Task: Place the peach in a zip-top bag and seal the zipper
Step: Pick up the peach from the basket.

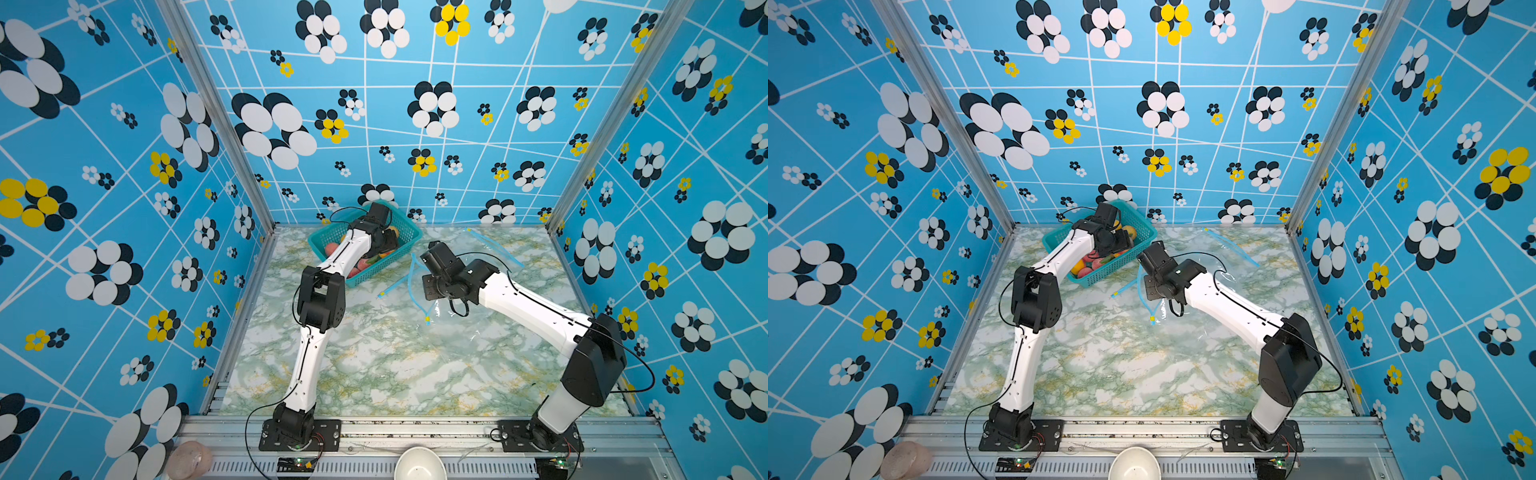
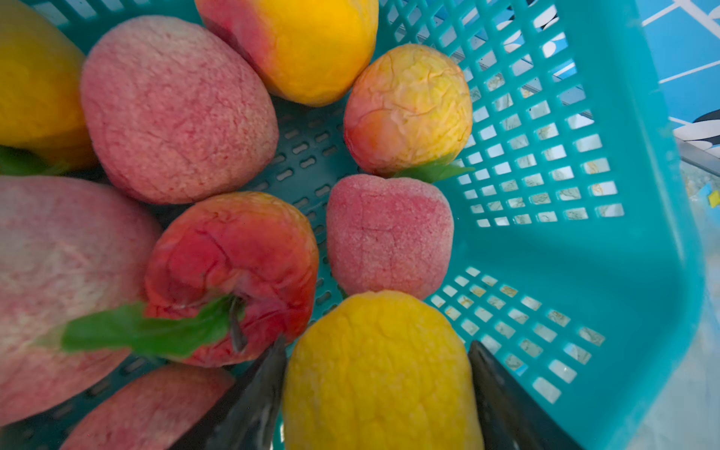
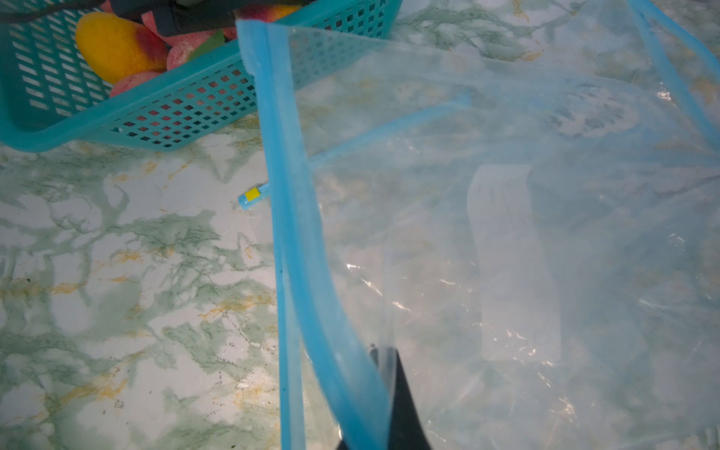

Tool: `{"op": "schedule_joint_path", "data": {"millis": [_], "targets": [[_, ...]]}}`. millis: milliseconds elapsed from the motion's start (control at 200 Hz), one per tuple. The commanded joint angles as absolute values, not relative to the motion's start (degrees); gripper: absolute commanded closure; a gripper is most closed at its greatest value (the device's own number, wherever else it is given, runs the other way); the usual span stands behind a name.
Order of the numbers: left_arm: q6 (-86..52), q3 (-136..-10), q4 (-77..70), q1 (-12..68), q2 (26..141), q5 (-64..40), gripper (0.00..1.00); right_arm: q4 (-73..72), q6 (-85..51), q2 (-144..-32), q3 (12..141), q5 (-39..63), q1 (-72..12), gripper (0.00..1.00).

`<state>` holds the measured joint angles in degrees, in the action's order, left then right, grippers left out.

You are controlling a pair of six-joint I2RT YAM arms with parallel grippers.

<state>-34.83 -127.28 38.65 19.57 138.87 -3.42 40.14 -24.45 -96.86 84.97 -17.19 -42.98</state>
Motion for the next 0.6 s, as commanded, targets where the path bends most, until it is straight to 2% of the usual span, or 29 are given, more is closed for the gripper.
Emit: {"op": "schedule_joint_path", "data": {"millis": [0, 365, 460, 595], "targets": [[-35.34, -126.08, 38.84, 19.86, 136.34, -3.25, 0.31, 41.35, -24.77, -97.71, 86.65, -16.76, -42.69, 1.00], [-34.79, -120.08, 36.33, 17.78, 121.48, -5.90, 0.32, 40.98, -25.79, -97.59, 87.56, -14.75, -41.62, 1.00], [-35.13, -112.06, 33.26, 17.75, 114.14, -9.78, 0.32, 40.45, -26.49, -97.66, 88.05, -12.67, -40.43, 1.00], [-39.75, -94.55, 23.58, 17.75, 101.06, -17.79, 0.32, 40.04, -27.36, -98.34, 89.34, -9.18, -38.30, 1.00]]}}
